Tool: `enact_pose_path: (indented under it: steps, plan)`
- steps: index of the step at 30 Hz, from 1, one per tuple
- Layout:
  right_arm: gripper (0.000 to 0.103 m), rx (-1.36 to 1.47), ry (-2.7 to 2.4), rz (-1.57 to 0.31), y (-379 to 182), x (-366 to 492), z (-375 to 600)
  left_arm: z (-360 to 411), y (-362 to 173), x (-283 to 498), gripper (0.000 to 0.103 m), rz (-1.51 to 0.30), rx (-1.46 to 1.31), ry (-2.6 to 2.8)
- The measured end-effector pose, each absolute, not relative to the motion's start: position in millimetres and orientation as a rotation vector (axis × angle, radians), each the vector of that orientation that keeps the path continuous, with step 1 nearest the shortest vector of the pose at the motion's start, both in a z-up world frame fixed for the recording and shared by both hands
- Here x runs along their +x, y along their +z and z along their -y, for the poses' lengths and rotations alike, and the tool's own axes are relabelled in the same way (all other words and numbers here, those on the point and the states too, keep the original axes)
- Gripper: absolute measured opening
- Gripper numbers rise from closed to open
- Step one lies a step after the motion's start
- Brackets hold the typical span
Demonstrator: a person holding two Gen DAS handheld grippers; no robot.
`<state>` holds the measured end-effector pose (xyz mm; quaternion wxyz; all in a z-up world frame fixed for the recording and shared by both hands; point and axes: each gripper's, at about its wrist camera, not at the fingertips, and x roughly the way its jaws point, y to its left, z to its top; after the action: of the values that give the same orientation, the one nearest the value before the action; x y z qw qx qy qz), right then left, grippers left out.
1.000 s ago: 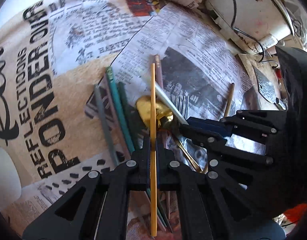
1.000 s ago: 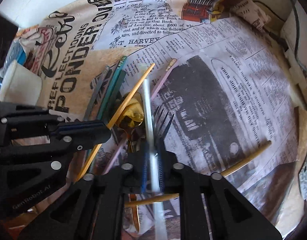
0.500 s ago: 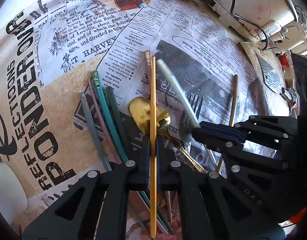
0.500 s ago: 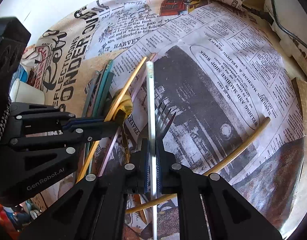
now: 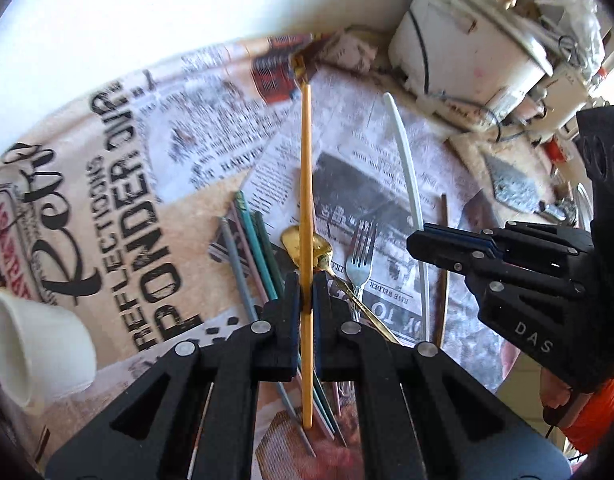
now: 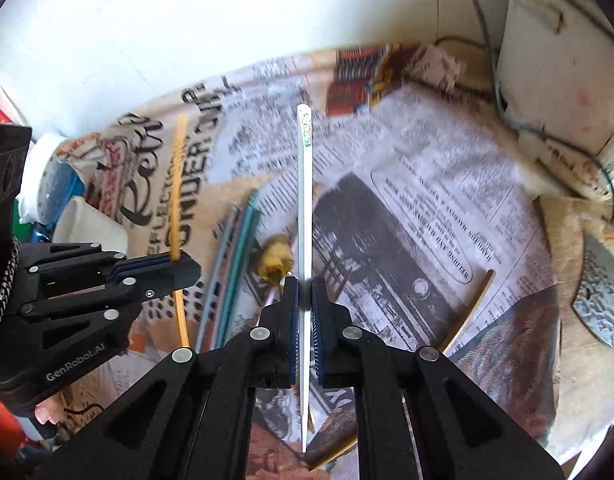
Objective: Organize utensils
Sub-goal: 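Carry the yellow stick in the left tool and white chopstick in the right tool into the white cup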
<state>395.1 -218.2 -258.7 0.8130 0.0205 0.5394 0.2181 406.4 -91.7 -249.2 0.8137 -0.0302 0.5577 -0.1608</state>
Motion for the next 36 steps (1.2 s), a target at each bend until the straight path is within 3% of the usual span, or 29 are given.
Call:
enact_pose_path:
  steps: [16,36]
  plan:
    - [0.006,0.017,0.529,-0.918,-181,360,177,20,-168,345,0.003,-0.929,-0.172,-0.206]
    - [0.006,-0.055,0.769,-0.691,-110,350,43,-99,-102,276,0.003,-0.699,-0.228,0.080]
